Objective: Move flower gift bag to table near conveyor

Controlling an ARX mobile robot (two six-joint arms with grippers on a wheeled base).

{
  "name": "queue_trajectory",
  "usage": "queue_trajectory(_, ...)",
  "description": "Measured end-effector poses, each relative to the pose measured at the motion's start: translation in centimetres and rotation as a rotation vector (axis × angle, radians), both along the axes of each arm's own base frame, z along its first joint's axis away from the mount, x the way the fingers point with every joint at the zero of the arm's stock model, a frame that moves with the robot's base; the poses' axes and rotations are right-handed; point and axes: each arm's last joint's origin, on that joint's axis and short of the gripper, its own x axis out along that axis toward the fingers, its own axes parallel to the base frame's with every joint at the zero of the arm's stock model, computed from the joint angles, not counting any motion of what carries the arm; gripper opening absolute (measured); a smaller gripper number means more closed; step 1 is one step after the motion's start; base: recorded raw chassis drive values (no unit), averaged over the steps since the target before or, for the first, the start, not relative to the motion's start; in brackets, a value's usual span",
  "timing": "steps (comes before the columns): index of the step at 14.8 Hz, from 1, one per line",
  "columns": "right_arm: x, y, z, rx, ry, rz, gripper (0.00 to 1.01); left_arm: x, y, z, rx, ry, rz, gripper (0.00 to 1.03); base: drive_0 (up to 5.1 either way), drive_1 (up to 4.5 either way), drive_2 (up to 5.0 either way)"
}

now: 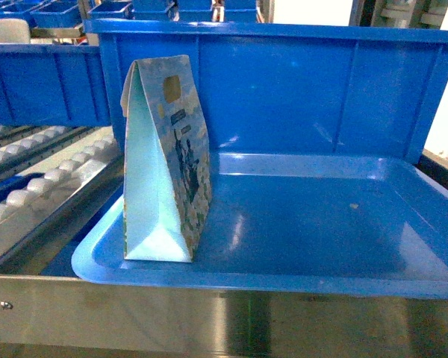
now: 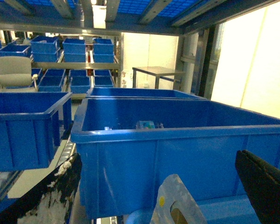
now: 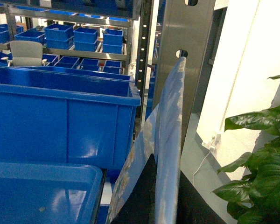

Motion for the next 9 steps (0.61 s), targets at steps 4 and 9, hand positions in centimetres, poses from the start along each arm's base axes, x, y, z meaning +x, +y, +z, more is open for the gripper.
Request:
queue_trajectory(4,0.0,0.0,0.0,0.000,0.000,0.000,0.03,1.1,-2.2,-1.7,0.036,0.074,-0.013,0.98,0.0,0.00,0.0)
queue_trajectory(9,0.0,0.0,0.0,0.000,0.000,-0.001,0.03,1.8,-4.7,-2.9,0.084,0.114,-0.051,0.98,0.0,0.00,0.0)
